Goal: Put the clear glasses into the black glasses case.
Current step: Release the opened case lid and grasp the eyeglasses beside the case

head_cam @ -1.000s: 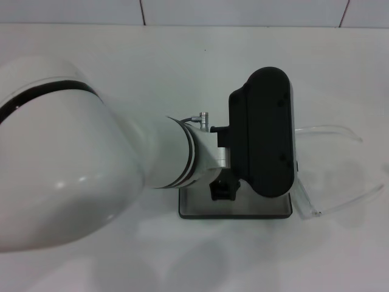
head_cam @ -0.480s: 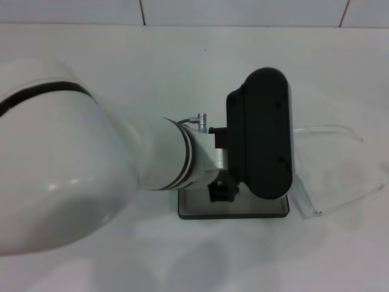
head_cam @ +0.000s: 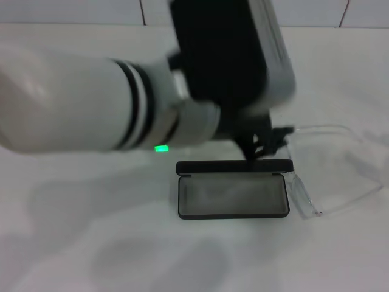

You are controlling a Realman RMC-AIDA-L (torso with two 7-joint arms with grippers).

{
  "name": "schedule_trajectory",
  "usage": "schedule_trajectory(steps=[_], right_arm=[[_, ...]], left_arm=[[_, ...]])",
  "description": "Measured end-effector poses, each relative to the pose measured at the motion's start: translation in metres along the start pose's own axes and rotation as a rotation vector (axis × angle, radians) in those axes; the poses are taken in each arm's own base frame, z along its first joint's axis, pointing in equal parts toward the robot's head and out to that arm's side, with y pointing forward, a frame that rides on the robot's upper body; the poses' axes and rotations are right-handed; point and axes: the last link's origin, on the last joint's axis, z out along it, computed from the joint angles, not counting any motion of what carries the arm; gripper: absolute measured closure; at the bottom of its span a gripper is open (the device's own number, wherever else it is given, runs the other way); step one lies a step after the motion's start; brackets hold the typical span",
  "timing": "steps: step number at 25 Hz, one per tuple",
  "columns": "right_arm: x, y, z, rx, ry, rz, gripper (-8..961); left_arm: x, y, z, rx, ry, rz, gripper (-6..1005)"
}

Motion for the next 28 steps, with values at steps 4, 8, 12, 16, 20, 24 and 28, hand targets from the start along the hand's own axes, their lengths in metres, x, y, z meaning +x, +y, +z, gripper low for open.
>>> schedule_trajectory(steps=[4, 8, 12, 16, 20, 24, 28], right_arm=[[-0.025, 0.006, 0.027, -0.017, 0.293, 0.090, 193], [-0.046, 0.014, 0.062, 0.021, 0.554, 0.116, 234], [-0.057, 0.019, 0.102, 0.032, 0.825, 0.110, 291], [-0.063, 0.027, 0.138, 0.061, 1.037, 0.042, 291], [-0.066, 0.036, 0.170, 0.057, 1.115, -0.006, 291], [-0.063, 0.042, 0.191, 0.014, 1.179, -0.005, 291], [-0.054, 0.043, 0.200, 0.014, 1.260, -0.021, 290]], left_arm=[[0.004, -0.017, -0.017, -0.013, 0.159, -0.135, 623], [-0.005, -0.032, -0.040, 0.003, 0.299, -0.211, 624], [-0.015, -0.046, -0.056, 0.012, 0.417, -0.294, 625], [-0.026, -0.055, -0.062, -0.003, 0.507, -0.364, 626], [-0.032, -0.059, -0.064, -0.009, 0.546, -0.393, 627], [-0.034, -0.058, -0.062, -0.014, 0.545, -0.402, 629], [-0.037, -0.057, -0.062, -0.015, 0.541, -0.413, 630]])
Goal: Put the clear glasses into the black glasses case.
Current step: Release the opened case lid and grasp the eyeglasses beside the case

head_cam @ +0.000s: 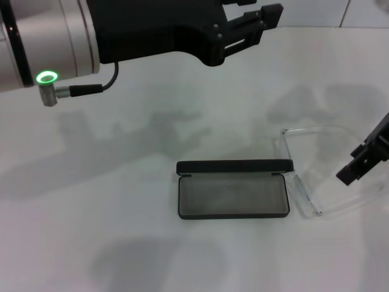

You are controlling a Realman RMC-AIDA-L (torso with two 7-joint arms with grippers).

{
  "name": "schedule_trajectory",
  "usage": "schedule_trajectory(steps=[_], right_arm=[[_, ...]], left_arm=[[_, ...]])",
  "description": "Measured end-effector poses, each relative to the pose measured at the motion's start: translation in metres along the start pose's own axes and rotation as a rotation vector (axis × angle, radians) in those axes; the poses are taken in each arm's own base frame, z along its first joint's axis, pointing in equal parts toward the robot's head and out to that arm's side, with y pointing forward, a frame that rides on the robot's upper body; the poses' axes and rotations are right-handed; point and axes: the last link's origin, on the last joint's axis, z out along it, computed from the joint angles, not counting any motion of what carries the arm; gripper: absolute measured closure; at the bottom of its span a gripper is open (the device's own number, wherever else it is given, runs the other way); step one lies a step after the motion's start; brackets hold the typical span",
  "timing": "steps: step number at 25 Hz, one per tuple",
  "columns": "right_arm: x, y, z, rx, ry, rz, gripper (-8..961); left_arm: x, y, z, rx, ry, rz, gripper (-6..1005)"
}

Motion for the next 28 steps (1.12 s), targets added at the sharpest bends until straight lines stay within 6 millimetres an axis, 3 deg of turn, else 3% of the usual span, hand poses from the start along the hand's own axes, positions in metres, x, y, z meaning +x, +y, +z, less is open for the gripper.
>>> schedule_trajectory(steps=[18, 28], right_arm=[[-0.043, 0.007, 0.051, -0.004, 0.070, -0.075, 296], [-0.050, 0.002, 0.068, 0.039, 0.097, -0.083, 324]], left_arm=[[-0.010, 0.003, 0.002, -0.031, -0.028, -0.011, 634], [-0.013, 0.004, 0.002, -0.038, -0.038, -0.014, 637]])
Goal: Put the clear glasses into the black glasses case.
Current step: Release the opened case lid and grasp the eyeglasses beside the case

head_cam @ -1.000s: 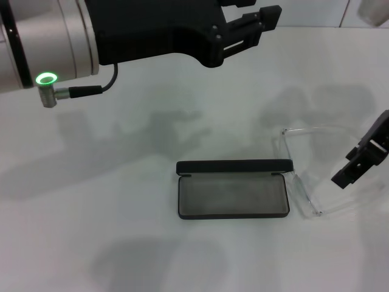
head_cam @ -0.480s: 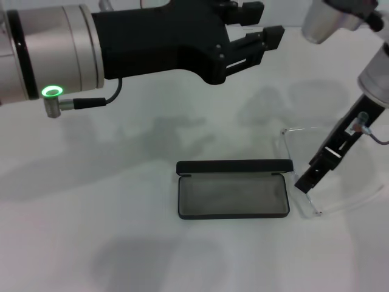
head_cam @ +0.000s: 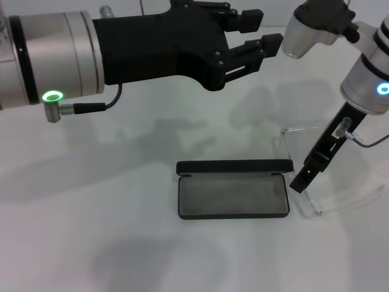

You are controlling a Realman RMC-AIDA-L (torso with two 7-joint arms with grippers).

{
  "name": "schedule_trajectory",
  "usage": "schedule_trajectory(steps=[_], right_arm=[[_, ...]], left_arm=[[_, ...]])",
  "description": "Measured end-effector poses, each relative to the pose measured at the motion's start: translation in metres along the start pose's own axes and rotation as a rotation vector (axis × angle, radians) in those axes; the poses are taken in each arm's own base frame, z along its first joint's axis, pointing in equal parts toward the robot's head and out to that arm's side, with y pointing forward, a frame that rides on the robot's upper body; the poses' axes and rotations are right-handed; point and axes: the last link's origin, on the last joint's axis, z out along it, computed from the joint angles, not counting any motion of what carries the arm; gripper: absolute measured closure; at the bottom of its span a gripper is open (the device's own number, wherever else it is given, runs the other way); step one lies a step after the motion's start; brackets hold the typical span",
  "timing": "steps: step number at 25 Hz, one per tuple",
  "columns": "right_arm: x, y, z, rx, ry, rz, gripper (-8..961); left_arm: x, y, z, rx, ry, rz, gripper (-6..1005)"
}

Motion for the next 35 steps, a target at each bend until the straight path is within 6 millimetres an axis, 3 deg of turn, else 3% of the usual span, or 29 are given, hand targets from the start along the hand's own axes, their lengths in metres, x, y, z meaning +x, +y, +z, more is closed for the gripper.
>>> schedule_trajectory(steps=[10, 23, 35], right_arm=[[0.004, -0.005, 0.010, 0.013, 0.009, 0.015, 352], [0.027, -0.022, 0.003, 0.108, 0.039, 0.065, 388], [0.019, -0.023, 0.005, 0.131, -0.026, 0.046, 435]], left_arm=[[-0.002, -0.001, 0.000, 0.000, -0.002, 0.009, 640], [-0.005, -0.001, -0.003, 0.002, -0.008, -0.003, 643], [-0.002, 0.000, -0.003, -0.002, -0.003, 0.005, 647]])
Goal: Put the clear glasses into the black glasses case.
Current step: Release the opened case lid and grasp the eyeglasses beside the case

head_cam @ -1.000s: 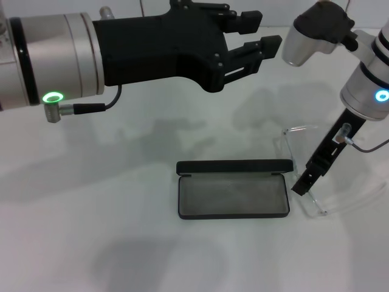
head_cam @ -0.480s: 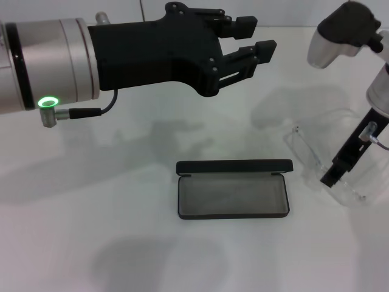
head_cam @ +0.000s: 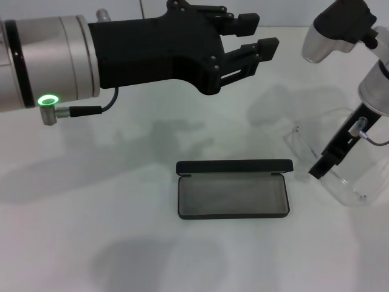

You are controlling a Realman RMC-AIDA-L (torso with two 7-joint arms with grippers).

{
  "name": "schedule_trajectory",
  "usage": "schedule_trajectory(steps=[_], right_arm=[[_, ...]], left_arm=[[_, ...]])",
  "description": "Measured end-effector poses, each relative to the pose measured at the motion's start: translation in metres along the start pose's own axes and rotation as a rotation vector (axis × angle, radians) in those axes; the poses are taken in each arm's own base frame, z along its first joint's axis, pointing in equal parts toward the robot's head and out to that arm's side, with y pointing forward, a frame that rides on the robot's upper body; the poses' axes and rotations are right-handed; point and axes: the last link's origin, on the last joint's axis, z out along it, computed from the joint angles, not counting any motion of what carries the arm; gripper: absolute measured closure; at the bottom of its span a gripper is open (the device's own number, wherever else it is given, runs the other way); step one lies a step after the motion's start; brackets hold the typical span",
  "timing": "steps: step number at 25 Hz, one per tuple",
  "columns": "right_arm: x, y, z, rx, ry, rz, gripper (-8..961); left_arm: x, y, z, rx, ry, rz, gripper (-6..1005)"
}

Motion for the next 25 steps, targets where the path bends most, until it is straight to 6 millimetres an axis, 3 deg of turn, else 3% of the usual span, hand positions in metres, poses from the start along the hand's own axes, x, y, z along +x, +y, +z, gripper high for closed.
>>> schedule_trajectory(steps=[10, 20, 25], right_arm=[[-0.0035, 0.0016, 0.0060, -0.016, -0.010, -0.002, 465], [-0.0005, 0.0007, 0.0082, -0.018, -0.008, 0.004, 567], [0.0011, -0.0004, 0.0095, -0.016, -0.012, 0.008, 668]], left_arm=[[-0.0018, 0.0006, 0.0004, -0.002, -0.003, -0.001, 649], [-0.0031, 0.0002, 0.0005, -0.002, -0.005, -0.003, 652], [-0.0032, 0.0002, 0.0005, -0.002, -0.005, -0.003, 653]])
